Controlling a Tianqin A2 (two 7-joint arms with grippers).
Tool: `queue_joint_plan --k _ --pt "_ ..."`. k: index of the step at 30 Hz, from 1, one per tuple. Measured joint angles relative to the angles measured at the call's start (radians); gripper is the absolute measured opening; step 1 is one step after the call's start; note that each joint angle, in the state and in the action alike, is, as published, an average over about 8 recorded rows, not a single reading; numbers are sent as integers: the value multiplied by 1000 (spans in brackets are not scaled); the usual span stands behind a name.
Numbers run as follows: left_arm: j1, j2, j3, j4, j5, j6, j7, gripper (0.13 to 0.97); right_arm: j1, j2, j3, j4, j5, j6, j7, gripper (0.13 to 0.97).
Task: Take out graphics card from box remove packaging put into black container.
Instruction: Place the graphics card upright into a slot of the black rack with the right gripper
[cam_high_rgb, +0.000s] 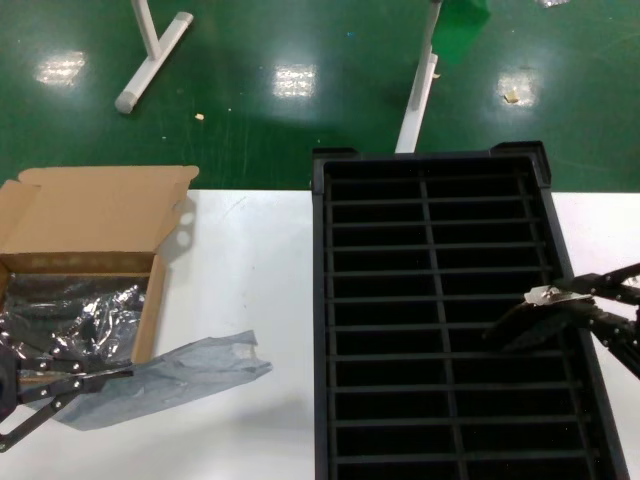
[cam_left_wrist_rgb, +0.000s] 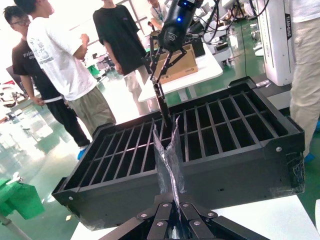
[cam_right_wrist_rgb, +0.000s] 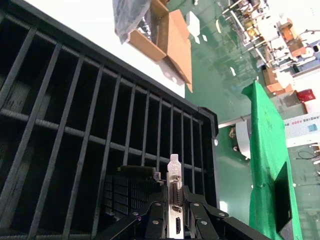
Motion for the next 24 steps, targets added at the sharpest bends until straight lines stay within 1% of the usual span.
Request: queue_joint_plan --k 12,24 --pt "-54 -15 92 82 -52 0 44 142 73 -38 -49 0 -98 -48 55 191" --pt "-111 -31 209 157 -120 0 91 142 129 -87 -79 0 -189 -103 116 191"
